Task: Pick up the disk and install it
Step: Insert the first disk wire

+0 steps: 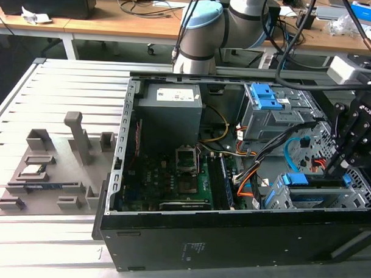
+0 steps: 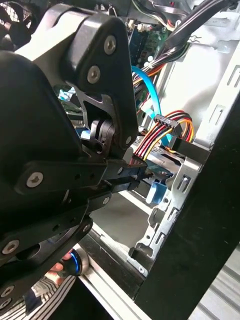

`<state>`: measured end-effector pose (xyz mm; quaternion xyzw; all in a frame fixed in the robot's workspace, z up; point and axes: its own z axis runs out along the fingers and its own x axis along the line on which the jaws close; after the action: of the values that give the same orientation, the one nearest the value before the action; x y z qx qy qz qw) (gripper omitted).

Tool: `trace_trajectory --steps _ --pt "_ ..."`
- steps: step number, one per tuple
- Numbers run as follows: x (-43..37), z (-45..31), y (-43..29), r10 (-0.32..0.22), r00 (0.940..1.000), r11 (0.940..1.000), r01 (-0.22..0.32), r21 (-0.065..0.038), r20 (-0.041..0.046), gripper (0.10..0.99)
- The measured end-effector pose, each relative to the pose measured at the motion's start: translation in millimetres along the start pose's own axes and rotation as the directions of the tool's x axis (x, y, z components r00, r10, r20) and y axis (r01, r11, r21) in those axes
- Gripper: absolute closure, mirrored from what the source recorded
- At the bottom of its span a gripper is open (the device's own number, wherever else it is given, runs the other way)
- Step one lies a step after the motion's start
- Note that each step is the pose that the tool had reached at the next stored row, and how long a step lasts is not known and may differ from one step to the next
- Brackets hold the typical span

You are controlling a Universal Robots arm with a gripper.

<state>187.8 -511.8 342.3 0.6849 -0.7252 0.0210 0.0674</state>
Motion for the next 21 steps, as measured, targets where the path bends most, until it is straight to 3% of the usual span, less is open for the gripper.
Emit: trace_trajectory --steps 4,13,17,21 --pt "-0.2 1.3 -4.9 0.001 1.0000 1.0000 -0.001 -0.001 0.0039 0.918" --pt "0.7 2.2 -2.7 0.001 1.0000 1.0000 -0.001 -0.001 0.0096 0.918" --pt "1.5 -3.5 -2.6 0.000 1.0000 1.0000 0.000 -0.001 0.0099 0.918" --pt "2.7 -0.6 -2.9 0.000 1.0000 1.0000 0.000 -0.002 0.0098 0.918"
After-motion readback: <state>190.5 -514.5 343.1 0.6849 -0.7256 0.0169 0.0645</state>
